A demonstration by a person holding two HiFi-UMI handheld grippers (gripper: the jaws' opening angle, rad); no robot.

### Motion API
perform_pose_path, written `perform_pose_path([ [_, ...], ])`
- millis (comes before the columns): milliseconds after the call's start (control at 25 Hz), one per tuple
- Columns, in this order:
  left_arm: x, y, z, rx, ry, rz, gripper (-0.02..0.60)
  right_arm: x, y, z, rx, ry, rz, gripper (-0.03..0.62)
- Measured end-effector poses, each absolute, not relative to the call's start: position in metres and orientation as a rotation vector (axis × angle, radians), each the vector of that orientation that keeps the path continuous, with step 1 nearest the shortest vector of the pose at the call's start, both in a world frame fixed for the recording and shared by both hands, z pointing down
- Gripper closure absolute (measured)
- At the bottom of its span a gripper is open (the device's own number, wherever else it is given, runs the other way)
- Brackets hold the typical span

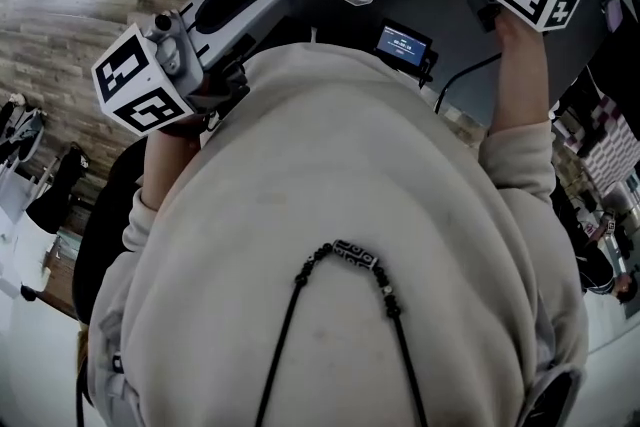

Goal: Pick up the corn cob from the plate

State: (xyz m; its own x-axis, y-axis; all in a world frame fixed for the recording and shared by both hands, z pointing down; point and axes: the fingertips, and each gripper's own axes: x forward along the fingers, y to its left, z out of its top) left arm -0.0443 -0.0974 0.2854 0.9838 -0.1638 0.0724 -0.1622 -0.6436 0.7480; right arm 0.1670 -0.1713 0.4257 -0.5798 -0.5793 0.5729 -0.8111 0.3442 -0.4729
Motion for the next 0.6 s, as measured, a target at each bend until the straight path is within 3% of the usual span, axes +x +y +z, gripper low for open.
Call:
perform_pose_path([
  [600, -0.066, -0.103, 0.296, 2.236, -0.307, -0.024, 0.580, 0.161, -0.185, 0.481, 1.186, -2.203, 1.129, 0.574],
])
